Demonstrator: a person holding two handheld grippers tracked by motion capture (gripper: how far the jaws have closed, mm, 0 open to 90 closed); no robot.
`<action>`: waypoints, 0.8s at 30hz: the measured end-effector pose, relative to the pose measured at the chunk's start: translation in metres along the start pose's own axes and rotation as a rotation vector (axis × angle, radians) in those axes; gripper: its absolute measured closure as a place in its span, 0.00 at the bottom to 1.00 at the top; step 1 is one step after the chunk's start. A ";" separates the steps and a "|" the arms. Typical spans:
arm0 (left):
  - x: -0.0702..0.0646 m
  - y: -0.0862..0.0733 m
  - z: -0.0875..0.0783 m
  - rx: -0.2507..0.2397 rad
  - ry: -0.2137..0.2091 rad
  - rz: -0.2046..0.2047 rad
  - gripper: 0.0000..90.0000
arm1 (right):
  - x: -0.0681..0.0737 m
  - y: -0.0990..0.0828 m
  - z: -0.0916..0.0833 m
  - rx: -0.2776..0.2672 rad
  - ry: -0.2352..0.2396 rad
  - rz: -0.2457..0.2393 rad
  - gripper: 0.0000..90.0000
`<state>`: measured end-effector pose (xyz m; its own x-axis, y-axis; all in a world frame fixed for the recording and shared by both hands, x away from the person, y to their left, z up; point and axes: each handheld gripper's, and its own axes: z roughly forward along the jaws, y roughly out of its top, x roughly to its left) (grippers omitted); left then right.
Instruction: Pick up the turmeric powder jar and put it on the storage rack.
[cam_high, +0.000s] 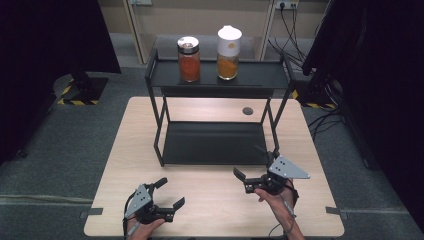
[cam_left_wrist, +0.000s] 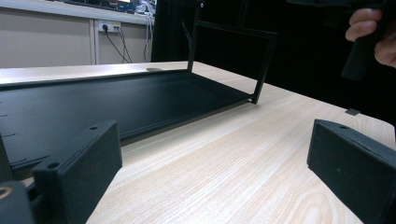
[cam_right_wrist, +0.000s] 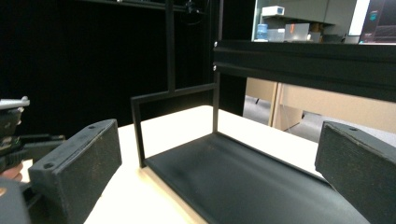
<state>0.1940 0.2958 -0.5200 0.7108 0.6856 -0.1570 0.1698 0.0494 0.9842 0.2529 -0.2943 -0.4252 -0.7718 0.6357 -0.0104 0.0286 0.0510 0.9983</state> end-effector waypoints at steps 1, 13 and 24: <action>0.000 0.000 0.000 -0.002 0.001 -0.002 0.02 | 0.001 -0.002 -0.001 0.003 0.001 0.003 0.01; 0.001 -0.001 0.000 -0.008 0.011 -0.012 0.02 | 0.008 -0.026 -0.005 0.029 0.000 0.027 0.01; 0.001 -0.001 -0.001 -0.010 0.023 -0.015 0.02 | 0.011 -0.040 -0.006 0.062 0.009 0.028 0.01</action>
<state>0.1938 0.2977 -0.5212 0.6924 0.7013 -0.1697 0.1734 0.0666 0.9826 0.2395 -0.2937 -0.4651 -0.7760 0.6304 0.0187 0.0894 0.0805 0.9927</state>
